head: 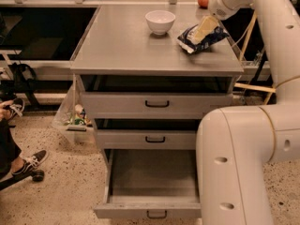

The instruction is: Place blue chip bag into bottom drawer

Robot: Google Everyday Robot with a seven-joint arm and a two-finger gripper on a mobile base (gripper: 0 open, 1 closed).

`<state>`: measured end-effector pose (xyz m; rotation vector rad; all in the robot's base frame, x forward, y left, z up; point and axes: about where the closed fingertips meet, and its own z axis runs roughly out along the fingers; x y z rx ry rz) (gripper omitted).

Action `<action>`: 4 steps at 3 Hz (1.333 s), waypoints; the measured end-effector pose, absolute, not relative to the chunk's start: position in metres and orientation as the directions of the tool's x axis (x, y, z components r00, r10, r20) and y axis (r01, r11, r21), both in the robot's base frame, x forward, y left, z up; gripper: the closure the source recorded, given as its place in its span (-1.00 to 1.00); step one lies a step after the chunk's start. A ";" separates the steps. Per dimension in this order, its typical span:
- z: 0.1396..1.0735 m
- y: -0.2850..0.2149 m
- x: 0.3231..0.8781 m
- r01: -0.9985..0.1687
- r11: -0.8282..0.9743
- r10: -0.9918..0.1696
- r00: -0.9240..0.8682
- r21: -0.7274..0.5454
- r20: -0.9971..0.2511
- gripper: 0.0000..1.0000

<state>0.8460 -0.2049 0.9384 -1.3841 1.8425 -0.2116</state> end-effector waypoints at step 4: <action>0.866 -0.203 0.827 -0.856 0.223 -0.923 -0.032 -0.466 -0.384 -0.63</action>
Offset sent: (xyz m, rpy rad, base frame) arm 0.0766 -0.0532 -0.0366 -0.1863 0.2598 0.2304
